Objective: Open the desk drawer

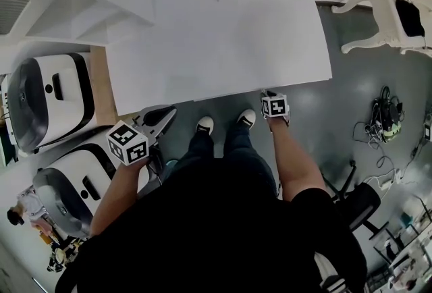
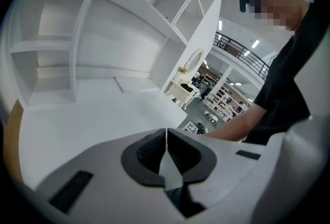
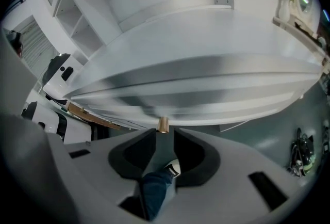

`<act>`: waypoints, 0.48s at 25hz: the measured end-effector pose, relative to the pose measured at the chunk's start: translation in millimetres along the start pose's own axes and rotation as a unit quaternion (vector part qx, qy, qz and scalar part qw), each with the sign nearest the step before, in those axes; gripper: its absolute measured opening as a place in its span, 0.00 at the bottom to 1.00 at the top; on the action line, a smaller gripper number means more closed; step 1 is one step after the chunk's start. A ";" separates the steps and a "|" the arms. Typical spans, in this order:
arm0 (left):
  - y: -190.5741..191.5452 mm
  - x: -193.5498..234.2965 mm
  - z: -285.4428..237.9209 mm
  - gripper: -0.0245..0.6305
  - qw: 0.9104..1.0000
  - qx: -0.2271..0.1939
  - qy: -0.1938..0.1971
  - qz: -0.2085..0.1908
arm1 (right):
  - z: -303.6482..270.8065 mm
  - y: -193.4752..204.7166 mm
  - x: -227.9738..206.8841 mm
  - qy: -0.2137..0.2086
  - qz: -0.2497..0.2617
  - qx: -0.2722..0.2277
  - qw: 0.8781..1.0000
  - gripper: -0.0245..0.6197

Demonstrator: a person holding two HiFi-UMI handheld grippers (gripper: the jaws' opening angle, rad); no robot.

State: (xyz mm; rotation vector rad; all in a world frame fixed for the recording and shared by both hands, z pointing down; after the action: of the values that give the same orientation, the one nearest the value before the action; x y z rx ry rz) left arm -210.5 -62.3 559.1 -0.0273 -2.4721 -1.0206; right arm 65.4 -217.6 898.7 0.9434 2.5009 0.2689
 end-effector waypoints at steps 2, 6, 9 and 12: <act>4.8 1.6 0.9 0.06 1.000 0.003 -0.001 0.004 | -4.9 0.7 0.1 0.000 -0.004 0.003 1.000 0.21; 13.3 3.0 0.9 0.06 1.000 0.008 -0.001 0.011 | -13.4 -1.5 1.5 0.001 -0.006 0.006 1.000 0.21; 17.1 3.3 1.3 0.06 1.000 0.010 -0.001 0.013 | -18.1 -4.2 2.5 0.005 0.000 0.011 1.000 0.18; 21.1 3.0 3.3 0.06 1.000 0.010 -0.001 0.017 | -20.2 -4.2 1.8 0.010 0.002 0.020 1.000 0.18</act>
State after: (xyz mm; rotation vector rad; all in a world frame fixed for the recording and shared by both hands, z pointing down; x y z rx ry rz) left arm -210.4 -45.2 572.3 -0.0643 -2.4735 -0.9827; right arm 52.2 -220.0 914.5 0.9667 2.5315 0.2314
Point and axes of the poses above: the fingertips, and each gripper's own axes: z backward along the fingers, x to its left, y out of its underside, the point moved 3 cm from there along z, backward along the fingers, and after that the axes turned 4 degrees about -y, right-handed, at the moved point
